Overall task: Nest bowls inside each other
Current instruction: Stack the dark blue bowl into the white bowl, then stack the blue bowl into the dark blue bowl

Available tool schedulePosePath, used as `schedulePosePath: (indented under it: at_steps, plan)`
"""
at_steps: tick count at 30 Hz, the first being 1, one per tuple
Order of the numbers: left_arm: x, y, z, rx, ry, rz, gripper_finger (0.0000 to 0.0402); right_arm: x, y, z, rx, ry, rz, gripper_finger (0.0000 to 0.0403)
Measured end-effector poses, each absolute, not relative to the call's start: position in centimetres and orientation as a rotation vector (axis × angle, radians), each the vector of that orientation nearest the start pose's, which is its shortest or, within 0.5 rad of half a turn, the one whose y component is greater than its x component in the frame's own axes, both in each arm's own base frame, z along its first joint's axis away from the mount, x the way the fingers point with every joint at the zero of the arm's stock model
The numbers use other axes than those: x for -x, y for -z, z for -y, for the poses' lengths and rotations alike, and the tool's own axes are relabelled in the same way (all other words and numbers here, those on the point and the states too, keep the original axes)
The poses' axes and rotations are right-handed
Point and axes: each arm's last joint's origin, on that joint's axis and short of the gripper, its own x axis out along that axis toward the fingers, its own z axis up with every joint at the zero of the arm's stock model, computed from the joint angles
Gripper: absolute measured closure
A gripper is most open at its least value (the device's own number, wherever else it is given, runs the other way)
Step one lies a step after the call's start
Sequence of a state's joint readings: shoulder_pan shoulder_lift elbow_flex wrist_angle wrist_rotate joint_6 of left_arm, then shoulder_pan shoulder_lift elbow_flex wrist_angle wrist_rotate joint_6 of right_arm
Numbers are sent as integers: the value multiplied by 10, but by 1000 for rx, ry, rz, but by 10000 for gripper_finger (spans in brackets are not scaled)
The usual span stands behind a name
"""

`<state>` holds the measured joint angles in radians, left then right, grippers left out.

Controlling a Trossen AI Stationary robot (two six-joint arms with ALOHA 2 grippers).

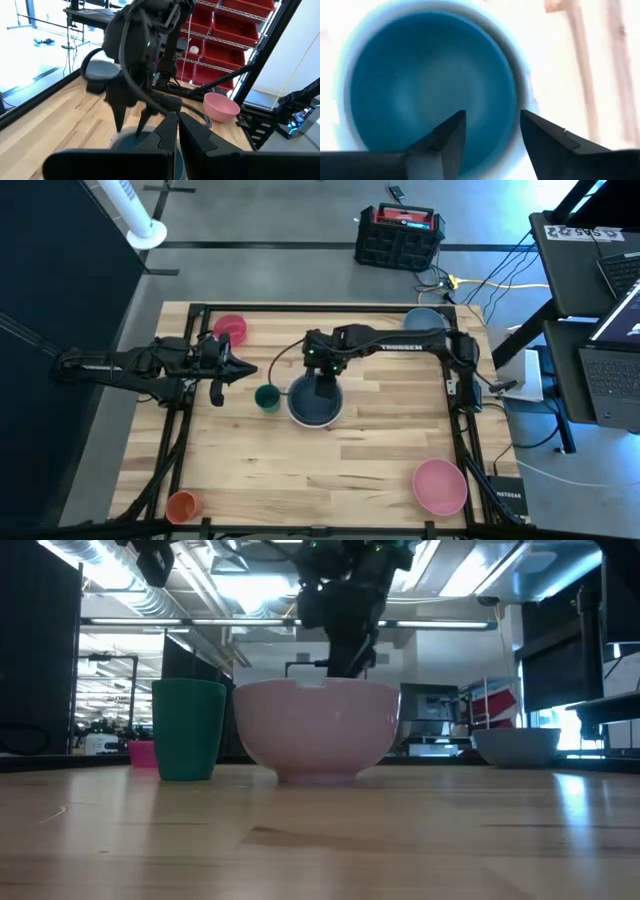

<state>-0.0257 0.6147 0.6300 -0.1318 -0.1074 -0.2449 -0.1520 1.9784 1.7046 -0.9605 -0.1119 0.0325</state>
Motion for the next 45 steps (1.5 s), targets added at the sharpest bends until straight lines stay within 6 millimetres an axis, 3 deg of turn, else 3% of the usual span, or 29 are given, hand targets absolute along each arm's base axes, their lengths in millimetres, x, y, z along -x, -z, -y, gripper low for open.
schedulePosePath:
  at_steps: [6, 13, 19, 23, 35, 45]
  plan:
    - [-144, -308, 1, 238, -95, -106, 402, -373, -264, 78, -129, 174, -1320, 226]
    - [-144, -306, 1, 239, -98, -126, 402, -292, -271, 119, -275, 357, -1335, 226]
    - [-144, -305, 1, 240, -101, -144, 402, -220, -264, 133, -405, 514, -1335, 226]
    - [-144, -305, 0, 248, -102, -143, 402, -190, -262, 146, -473, 627, -1349, 226]
    - [-144, -305, 1, 277, -103, -141, 402, -155, -261, 182, -590, 784, -1328, 226]
    - [-144, -305, 1, 279, -103, -141, 402, -166, -236, 201, -608, 755, -1388, 226]
